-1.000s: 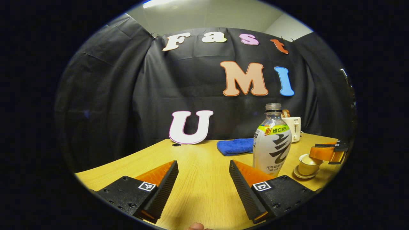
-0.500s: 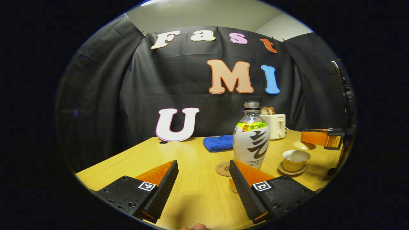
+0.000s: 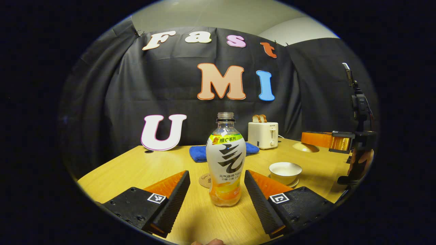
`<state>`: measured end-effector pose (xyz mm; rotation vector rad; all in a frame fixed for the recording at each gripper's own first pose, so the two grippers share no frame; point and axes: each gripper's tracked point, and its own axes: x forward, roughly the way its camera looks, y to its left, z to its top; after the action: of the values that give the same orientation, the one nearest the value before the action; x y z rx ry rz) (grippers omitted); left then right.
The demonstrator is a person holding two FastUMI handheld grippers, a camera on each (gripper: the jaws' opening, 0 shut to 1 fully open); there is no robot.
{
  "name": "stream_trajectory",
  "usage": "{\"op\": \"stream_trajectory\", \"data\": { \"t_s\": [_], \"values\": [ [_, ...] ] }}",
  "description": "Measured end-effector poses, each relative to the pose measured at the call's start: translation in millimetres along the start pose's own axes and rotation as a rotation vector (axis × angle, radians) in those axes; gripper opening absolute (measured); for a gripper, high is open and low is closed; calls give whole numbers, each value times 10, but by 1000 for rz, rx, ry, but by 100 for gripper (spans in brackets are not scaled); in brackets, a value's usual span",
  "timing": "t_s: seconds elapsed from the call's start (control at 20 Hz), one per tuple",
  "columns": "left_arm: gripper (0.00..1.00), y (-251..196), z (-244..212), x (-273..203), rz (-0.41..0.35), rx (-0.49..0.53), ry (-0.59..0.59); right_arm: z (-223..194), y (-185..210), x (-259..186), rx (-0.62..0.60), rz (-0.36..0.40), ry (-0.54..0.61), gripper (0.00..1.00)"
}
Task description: Open the teacup lid with one hand, grasp the water bottle and pour water into the teacup with the other hand; after pouring, place the water bottle on the coaster and then close the teacup lid.
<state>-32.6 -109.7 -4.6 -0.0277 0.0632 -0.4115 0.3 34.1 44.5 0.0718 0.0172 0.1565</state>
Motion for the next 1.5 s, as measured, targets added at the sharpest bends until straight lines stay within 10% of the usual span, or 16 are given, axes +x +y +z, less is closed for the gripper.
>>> {"op": "stream_trajectory", "data": {
  "t_s": [0.6, 1.05, 1.5],
  "values": [
    [92, -42, -127, 361, 4, -32, 65, 122, -173, -74, 39, -19, -17, 27],
    [60, 1, -106, 495, 19, 31, 54, 167, -162, -109, 48, -10, -22, 29],
    [56, 113, 85, 591, 51, 352, 66, 220, -167, -151, 47, -6, -28, 25]
  ]
}}
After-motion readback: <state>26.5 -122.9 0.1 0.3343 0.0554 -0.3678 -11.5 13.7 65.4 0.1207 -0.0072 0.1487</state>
